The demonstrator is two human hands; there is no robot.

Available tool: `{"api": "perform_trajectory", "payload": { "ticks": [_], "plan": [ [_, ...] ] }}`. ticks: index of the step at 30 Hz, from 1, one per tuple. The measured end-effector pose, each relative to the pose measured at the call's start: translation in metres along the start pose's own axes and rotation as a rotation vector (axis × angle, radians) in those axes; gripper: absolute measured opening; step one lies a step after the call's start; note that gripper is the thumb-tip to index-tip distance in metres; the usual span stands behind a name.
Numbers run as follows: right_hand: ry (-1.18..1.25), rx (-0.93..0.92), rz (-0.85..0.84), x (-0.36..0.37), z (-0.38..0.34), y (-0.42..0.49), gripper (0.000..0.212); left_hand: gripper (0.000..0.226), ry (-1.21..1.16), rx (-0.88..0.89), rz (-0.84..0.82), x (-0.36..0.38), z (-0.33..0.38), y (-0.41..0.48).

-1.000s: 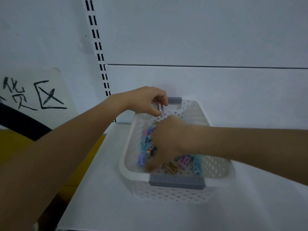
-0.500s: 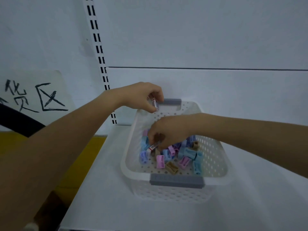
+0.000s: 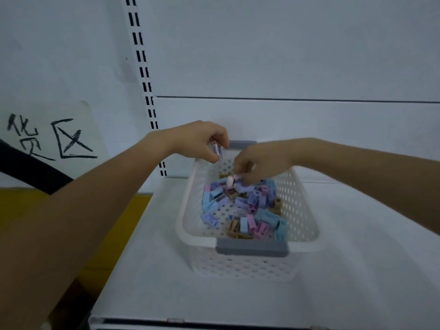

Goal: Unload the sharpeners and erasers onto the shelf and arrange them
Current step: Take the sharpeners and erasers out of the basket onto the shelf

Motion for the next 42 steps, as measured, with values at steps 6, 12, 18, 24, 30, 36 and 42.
{"api": "perform_trajectory", "payload": {
  "ticks": [6,12,18,24,30,36,42],
  "plan": [
    [0.325,0.254,0.018,-0.008,0.033,-0.005,0.026,0.027,0.002,-0.018,0.055,-0.011,-0.002,-0.006],
    [0.337,0.428,-0.182,0.015,0.02,0.011,0.037,0.027,0.013,-0.014,0.069,-0.013,0.001,-0.008],
    [0.72,0.452,-0.142,0.001,0.018,-0.002,0.049,0.025,0.023,-0.004,0.054,-0.01,0.001,-0.012],
    [0.702,0.507,0.012,-0.004,0.024,-0.015,0.042,0.025,0.005,0.028,0.055,-0.011,0.005,-0.009],
    [0.844,0.347,-0.202,0.014,-0.01,-0.024,0.016,0.023,0.015,0.072,0.042,-0.007,0.015,0.005],
    [0.645,0.326,0.36,-0.026,0.046,-0.089,0.008,0.021,0.034,0.086,0.062,-0.012,0.05,0.017],
    [0.415,0.365,0.584,-0.014,0.104,-0.187,0.004,0.022,0.035,0.126,0.13,0.0,0.138,0.04]
  ]
}}
Point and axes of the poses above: each hand's wrist, its own y-axis towards the middle knuckle, its own x-axis out of the palm, z = x × y, the point moved 5 cm from there along y, towards the middle knuckle, and after that the axes turned 7 degrees about -y, right-handed, at the moved point
